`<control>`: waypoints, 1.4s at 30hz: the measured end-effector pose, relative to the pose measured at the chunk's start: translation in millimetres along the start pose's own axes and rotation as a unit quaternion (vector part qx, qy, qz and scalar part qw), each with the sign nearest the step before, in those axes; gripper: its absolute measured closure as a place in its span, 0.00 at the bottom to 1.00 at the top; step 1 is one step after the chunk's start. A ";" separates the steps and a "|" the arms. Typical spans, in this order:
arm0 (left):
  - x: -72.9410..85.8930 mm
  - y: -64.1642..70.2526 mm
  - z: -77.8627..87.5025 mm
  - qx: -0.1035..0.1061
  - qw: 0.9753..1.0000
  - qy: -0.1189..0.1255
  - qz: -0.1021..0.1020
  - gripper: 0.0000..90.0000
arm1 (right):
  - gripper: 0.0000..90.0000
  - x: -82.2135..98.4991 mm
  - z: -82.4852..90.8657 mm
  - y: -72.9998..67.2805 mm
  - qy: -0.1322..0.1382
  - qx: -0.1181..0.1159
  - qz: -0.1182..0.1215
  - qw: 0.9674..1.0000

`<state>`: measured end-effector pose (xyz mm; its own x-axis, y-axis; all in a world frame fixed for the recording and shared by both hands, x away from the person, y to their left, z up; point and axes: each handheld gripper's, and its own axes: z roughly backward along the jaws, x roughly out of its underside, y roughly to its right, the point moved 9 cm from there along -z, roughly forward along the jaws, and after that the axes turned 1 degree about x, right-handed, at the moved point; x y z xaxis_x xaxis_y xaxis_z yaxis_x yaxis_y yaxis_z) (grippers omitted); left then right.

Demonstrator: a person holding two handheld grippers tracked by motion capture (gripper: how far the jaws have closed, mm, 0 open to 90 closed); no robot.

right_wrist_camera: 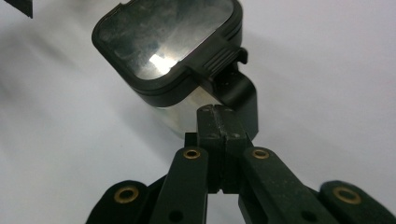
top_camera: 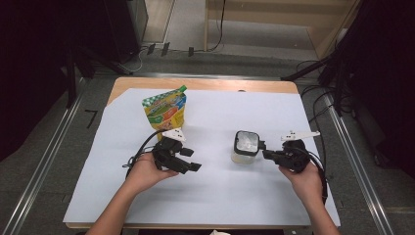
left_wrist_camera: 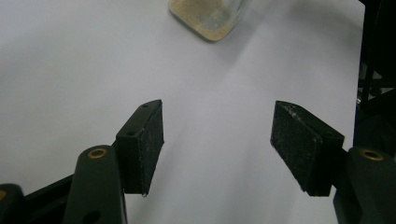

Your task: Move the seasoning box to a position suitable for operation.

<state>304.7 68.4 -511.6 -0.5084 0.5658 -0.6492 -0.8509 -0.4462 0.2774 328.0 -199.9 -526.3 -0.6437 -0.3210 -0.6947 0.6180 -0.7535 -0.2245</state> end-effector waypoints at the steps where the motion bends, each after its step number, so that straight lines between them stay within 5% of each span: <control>1: -1.6 0.2 -1.5 0.002 1.000 -0.001 -0.001 0.39 | 1.00 -0.5 1.6 1.1 0.002 0.001 0.000 1.000; 7: -17.9 2.9 -5.5 0.015 1.000 0.011 -0.003 0.32 | 1.00 -2.5 8.3 6.2 0.013 0.004 -0.013 1.000; 15: -41.7 0.7 -17.9 0.042 0.999 0.007 -0.021 0.26 | 1.00 0.4 5.1 10.5 -0.004 0.004 -0.027 1.000; 20: -59.4 -4.8 -31.9 0.052 0.998 -0.002 -0.034 0.27 | 1.00 3.4 3.9 1.6 -0.016 -0.017 -0.012 1.000; 27: -72.4 -7.0 -49.6 0.074 0.996 0.000 -0.039 0.27 | 1.00 4.4 -8.0 4.8 -0.025 -0.016 -0.007 1.000; 42: -92.3 -5.6 -90.6 0.070 0.993 -0.019 -0.090 0.16 | 1.00 -1.7 -0.2 14.7 -0.002 0.005 -0.019 1.000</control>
<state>368.4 -44.1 -517.4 -0.3484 0.6554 -0.6701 -0.9373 -0.2354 0.2571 338.3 -210.3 -528.6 -0.6685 -0.2941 -0.6831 0.5884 -0.7709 -0.2440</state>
